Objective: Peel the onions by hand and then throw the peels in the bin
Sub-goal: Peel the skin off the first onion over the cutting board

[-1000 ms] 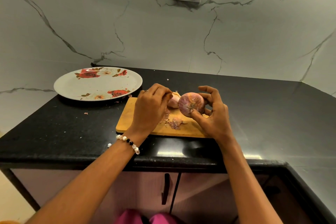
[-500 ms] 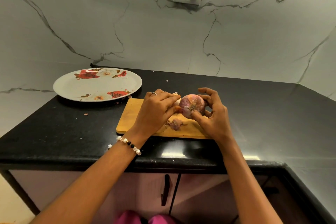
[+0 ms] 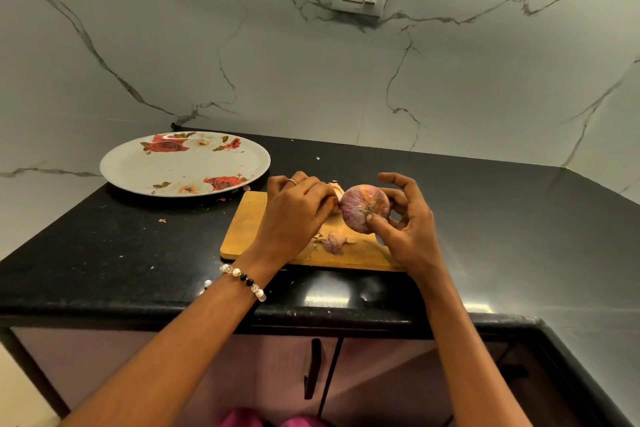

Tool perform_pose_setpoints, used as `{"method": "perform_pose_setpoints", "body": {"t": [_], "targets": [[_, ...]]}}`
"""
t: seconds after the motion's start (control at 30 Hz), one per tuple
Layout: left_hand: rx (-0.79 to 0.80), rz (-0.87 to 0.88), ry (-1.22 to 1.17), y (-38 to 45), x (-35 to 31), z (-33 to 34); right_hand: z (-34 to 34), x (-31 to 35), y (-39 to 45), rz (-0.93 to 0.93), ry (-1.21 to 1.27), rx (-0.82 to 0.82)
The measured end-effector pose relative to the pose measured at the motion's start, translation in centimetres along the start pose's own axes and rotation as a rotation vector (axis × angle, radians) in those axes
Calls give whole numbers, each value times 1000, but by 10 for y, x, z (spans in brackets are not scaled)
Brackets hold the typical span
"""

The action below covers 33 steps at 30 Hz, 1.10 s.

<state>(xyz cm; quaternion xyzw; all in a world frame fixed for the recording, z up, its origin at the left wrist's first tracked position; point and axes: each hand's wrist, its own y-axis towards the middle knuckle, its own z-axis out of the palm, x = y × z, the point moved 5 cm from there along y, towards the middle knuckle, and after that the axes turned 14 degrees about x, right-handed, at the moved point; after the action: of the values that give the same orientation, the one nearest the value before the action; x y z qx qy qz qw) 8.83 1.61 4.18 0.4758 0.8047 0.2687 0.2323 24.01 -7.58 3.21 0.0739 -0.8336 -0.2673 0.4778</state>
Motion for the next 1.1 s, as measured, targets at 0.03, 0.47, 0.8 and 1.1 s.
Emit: {"method": "perform_pose_setpoints", "body": {"t": [0.03,0.47,0.8,1.1], "targets": [[-7,-15,13,0,0,-1,0,-1,0,-1,11,1],[7,-13,-140,-1,7,-1,-1,-6,2,22,38,38],[25,90,-161,-1,0,-2,5,-2,1,104,281,159],[-24,66,-301,0,4,-7,7,-2,2,113,215,190]]}}
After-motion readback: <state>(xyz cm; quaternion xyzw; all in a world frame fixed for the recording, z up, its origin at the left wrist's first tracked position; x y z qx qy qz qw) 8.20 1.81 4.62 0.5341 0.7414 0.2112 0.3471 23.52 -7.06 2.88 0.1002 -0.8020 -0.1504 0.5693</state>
